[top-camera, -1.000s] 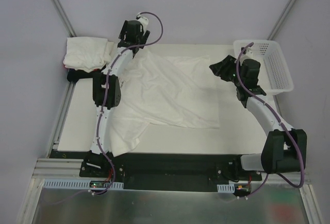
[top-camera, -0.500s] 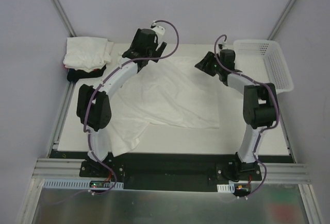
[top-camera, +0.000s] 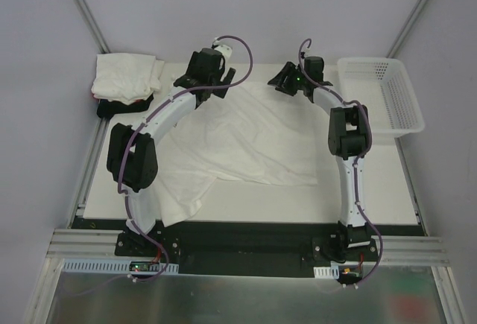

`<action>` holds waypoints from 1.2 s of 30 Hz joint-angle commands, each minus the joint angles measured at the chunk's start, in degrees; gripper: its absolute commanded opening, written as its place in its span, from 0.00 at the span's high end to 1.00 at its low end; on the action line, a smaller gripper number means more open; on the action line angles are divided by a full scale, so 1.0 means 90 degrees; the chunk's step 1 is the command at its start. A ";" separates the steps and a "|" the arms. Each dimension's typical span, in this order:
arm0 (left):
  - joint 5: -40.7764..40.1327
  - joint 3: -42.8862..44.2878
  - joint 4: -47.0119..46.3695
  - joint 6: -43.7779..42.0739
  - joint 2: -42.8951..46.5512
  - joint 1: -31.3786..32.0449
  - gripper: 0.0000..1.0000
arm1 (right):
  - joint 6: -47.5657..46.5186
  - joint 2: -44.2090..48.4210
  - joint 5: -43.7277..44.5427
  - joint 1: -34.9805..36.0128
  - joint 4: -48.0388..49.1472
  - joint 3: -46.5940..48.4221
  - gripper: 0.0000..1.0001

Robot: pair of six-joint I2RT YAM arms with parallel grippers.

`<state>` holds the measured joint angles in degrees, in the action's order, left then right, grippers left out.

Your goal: Fold and stack the t-shirts

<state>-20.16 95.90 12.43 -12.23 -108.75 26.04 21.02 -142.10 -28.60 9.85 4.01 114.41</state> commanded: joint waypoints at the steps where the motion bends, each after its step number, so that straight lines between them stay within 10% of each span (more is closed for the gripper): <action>1: -0.0074 0.0038 -0.0013 0.0207 0.0208 0.0026 0.01 | 0.0506 -0.0178 -0.0426 -0.0108 0.0187 0.0082 0.45; 18: -0.0425 -0.0294 0.0172 0.0070 0.0998 0.0046 0.01 | 0.2069 -0.0178 -0.0533 -0.0947 0.1830 -0.1531 0.44; 36: -0.0387 -0.0821 0.0328 0.0128 0.1507 0.0056 0.01 | 0.1980 -0.0735 -0.0630 -0.1680 0.0618 0.0540 0.43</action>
<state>-23.07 89.58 14.98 -11.46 -98.65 26.26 38.33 -148.64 -33.61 -1.43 10.72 116.49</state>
